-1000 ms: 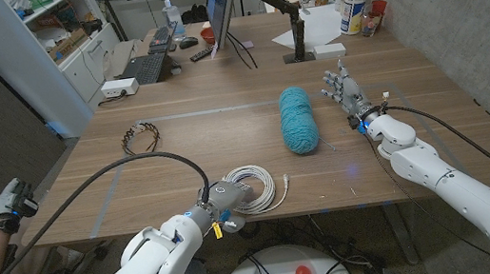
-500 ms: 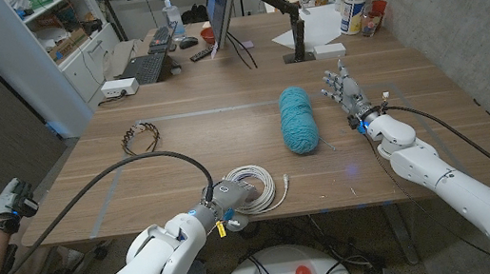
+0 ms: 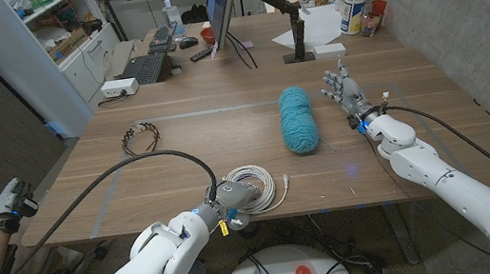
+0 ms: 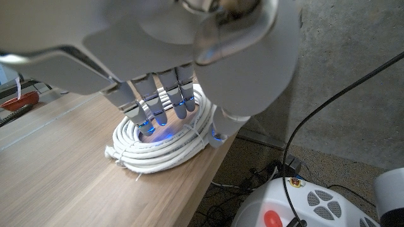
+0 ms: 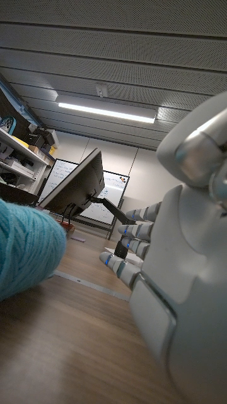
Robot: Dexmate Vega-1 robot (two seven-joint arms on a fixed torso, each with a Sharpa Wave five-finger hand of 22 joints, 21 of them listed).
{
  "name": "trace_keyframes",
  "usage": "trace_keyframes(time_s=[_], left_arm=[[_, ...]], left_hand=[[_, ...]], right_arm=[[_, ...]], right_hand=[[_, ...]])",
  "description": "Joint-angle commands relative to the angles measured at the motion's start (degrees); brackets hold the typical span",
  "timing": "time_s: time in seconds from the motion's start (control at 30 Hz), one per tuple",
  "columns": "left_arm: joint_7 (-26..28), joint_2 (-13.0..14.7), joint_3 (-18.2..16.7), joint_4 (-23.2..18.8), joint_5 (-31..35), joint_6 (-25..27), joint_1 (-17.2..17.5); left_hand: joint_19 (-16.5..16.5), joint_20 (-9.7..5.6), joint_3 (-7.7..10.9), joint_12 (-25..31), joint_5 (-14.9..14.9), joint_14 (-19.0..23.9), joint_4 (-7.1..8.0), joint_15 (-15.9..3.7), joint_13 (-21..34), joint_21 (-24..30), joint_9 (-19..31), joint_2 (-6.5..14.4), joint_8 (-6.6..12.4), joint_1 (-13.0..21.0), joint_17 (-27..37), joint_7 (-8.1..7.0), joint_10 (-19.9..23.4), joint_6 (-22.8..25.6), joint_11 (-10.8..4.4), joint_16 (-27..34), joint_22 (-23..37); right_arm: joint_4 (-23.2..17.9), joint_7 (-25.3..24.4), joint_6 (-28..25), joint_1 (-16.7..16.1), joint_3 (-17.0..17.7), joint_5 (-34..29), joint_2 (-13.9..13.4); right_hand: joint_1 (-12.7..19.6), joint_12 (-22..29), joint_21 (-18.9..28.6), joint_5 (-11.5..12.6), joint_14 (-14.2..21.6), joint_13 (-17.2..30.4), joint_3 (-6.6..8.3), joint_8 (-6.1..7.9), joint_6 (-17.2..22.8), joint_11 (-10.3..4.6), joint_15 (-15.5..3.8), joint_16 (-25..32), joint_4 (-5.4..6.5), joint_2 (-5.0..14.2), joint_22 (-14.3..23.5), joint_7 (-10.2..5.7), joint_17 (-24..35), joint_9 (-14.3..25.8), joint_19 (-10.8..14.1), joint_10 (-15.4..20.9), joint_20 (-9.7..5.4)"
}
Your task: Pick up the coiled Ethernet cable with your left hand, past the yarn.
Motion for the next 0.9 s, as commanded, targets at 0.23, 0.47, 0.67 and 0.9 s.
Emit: trace_keyframes(time_s=[0.23, 0.47, 0.67, 0.9], left_arm=[[0.3, 0.5, 0.5, -0.2, -0.9, 0.5, -0.2], [0.9, 0.8, 0.4, -0.1, -2.1, 0.4, -0.2], [5.5, 2.1, -0.7, 0.2, -4.5, -0.7, 1.0], [8.9, 3.0, -1.3, 0.3, -6.0, -0.9, 1.9]], left_hand=[[1.6, -0.12, 0.51, 0.5, -0.2, 1.3, 0.27, -4.21, 0.2, 0.7, -0.1, 0.7, 0.36, 2.1, 0.3, 0.28, 0.8, 0.6, 0.42, 0.6, 0.3], [3.7, -0.77, 1.08, 1.2, 0.1, 3.2, -0.02, -4.70, 0.3, 1.7, -0.1, 1.5, 0.81, 4.8, 0.6, 0.58, 2.4, 1.9, 0.24, 1.4, 0.5], [5.7, -1.32, 1.23, 2.6, 0.4, 6.2, 0.13, -6.03, 0.4, 2.7, -0.2, 2.1, 2.11, 7.5, 1.2, -0.39, 5.9, 5.4, -1.12, 2.7, 0.6], [7.6, -1.71, 1.59, 3.6, 0.8, 9.0, -0.17, -6.82, 0.5, 3.8, -0.3, 3.1, 3.30, 11.7, 2.2, -1.03, 8.5, 8.1, -1.97, 4.2, 0.9]], right_arm=[[0.0, -0.1, 0.0, 0.0, 0.1, 0.1, 0.0], [0.0, -0.2, -0.1, 0.0, 0.1, 0.1, 0.1], [0.0, -0.2, 0.0, 0.0, 0.1, 0.1, 0.1], [-0.1, -0.2, 0.0, 0.0, 0.2, 0.2, 0.0]], right_hand=[[0.4, 0.5, 0.5, 0.4, -0.5, 0.0, 0.22, 0.16, -0.1, 0.17, 0.14, 0.4, 0.31, 3.52, 0.2, -0.01, 0.1, 0.1, 0.0, -0.2, -0.29], [0.4, 0.5, 0.5, 0.4, -0.5, 0.0, 0.24, 0.18, 0.0, 0.13, 0.12, 0.4, 0.32, 3.54, 0.2, 0.02, 0.1, 0.1, 0.0, -0.2, -0.30], [0.4, 0.5, 0.5, 0.4, -0.5, 0.0, 0.26, 0.17, -0.1, 0.18, 0.19, 0.4, 0.32, 3.53, 0.2, 0.04, 0.1, 0.1, 0.0, -0.3, -0.31], [0.4, 0.5, 0.5, 0.4, -0.5, 0.0, 0.26, 0.17, -0.1, 0.17, 0.16, 0.4, 0.33, 3.51, 0.1, 0.07, 0.1, 0.1, 0.0, -0.3, -0.31]])
